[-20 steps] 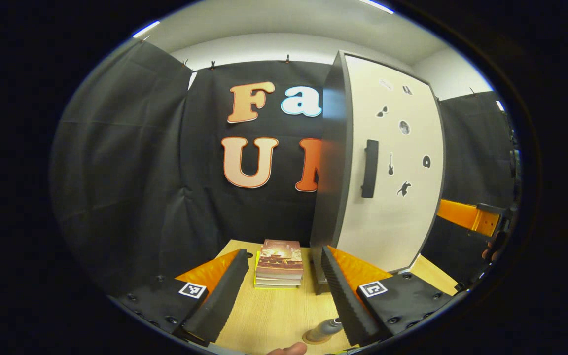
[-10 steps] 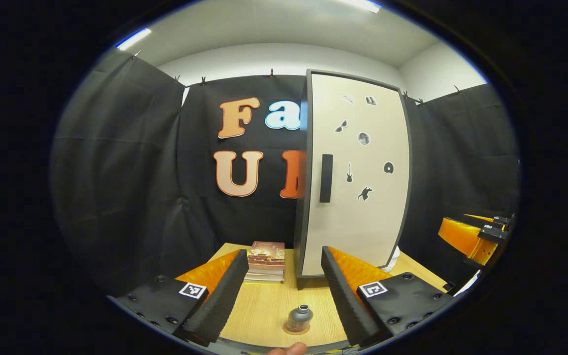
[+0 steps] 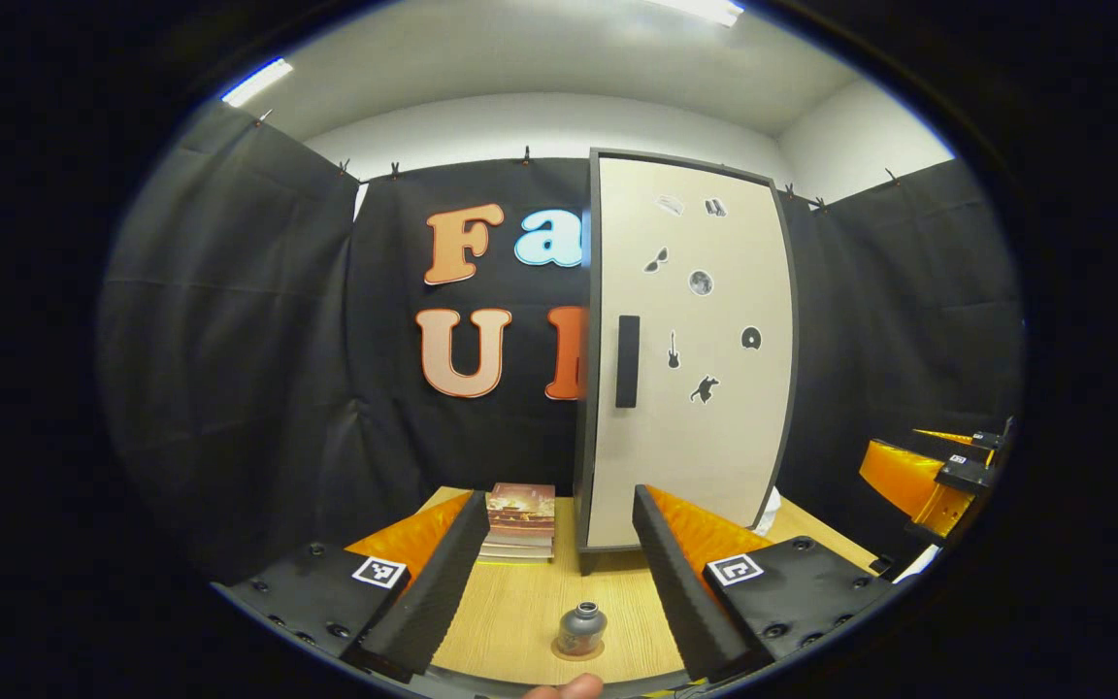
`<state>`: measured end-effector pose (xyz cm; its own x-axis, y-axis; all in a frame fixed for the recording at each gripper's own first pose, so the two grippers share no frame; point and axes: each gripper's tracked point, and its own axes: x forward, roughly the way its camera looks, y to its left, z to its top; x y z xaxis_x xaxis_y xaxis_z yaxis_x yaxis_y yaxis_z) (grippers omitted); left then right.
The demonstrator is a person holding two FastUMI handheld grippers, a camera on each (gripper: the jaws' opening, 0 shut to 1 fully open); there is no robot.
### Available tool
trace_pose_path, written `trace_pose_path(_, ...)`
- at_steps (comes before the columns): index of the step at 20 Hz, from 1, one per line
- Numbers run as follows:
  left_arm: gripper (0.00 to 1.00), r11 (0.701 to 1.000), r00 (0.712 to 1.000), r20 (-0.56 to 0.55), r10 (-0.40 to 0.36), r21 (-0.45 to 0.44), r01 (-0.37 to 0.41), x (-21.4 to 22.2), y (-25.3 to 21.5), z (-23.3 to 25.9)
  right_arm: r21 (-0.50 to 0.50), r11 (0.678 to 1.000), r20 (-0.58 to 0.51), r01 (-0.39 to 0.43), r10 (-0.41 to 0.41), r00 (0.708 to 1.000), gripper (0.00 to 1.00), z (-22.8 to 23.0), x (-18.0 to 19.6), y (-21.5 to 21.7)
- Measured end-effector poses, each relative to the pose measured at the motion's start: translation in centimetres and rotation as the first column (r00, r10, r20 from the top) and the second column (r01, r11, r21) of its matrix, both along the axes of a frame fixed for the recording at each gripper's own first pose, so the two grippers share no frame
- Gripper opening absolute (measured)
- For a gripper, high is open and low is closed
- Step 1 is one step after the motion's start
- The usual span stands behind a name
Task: Open the cabinet door with the right hand, grasp the bottle in the cabinet with the left hand and place it on the coaster, then close the cabinet door with the right hand.
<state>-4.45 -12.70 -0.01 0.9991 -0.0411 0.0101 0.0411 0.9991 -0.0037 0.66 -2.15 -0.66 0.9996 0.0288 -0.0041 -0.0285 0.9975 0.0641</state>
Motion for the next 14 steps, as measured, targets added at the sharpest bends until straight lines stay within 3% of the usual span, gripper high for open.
trace_pose_path(14,0.97,1.000,1.000,-0.017,-0.002,0.021,0.002,0.5,1.0,-0.2,0.050,0.998,-0.029,-0.031,0.032,0.999,0.94,-0.4,-0.1,2.1)
